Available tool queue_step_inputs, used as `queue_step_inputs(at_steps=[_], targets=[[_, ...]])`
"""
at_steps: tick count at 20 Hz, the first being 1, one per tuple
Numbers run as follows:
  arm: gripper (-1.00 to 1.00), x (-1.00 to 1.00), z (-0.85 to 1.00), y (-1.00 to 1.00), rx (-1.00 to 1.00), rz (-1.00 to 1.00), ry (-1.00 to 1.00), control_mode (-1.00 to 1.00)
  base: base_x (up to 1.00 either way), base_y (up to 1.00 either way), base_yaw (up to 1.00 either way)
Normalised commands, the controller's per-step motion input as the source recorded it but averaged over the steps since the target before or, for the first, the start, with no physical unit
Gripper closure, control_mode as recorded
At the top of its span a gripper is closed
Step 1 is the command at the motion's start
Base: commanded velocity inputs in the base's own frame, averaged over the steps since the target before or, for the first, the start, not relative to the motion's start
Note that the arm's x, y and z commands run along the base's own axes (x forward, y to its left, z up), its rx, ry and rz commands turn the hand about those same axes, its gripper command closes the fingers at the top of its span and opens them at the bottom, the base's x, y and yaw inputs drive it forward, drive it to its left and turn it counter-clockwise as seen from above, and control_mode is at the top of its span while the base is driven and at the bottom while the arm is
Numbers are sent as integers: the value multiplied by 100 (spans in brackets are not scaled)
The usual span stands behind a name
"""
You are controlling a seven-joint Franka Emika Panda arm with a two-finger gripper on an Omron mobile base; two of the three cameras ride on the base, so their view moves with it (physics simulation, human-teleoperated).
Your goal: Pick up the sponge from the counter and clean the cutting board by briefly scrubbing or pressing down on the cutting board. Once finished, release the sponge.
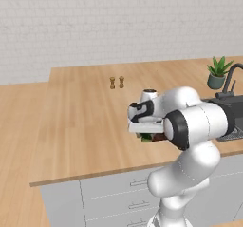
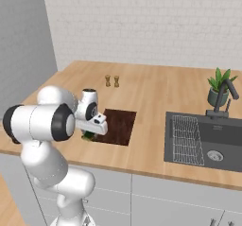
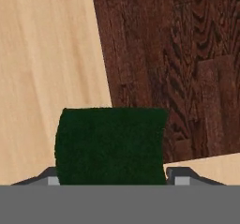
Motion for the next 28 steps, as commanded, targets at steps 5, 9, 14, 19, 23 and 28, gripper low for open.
queue_step_inputs(at_steps=[5,9,14,19,23,28], targets=[[100,0,-34,-8,-5,0,0,-100,0,0,0],[100,0,-32,-14,-10,0,0,-100,0,0,0],[100,9,12,-28,3,-2,0,-100,0,0,0],[100,10,18,-42,4,-4,-1,-100,0,0,0],[100,19,-23,-24,-4,-2,0,-100,0,0,0],[100,5,-60,-16,-11,-1,0,-100,0,0,0]])
